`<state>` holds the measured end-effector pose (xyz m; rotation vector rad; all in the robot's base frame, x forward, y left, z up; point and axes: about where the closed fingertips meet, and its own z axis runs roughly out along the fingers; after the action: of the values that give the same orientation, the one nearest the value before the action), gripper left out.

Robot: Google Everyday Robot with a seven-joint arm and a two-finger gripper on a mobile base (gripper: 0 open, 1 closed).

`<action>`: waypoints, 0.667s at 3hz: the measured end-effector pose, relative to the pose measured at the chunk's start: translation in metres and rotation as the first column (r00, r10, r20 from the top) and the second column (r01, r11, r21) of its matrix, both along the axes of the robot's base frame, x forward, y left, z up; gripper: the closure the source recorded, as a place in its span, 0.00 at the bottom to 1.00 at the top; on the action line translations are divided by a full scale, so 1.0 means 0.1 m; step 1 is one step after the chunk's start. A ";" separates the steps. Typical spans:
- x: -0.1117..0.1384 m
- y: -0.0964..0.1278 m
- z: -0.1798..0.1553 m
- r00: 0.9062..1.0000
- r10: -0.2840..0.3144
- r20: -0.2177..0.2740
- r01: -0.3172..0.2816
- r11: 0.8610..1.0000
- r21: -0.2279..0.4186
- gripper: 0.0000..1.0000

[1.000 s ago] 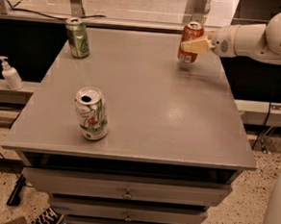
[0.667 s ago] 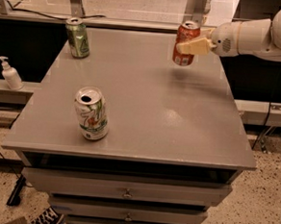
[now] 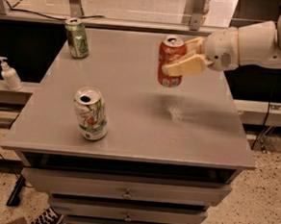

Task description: Move coke can near 7up can

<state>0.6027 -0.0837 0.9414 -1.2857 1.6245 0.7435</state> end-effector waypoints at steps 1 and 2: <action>-0.48 0.31 -0.03 0.993 0.110 0.031 -0.111 0.994 0.015 1.00; -0.79 0.59 -0.08 0.977 0.202 0.062 -0.206 0.977 0.060 1.00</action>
Offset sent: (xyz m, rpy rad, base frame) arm -0.1163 0.0868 -0.0143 0.1313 -0.0871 0.3138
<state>0.5236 -0.0248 0.9336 -1.4271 1.4257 0.8710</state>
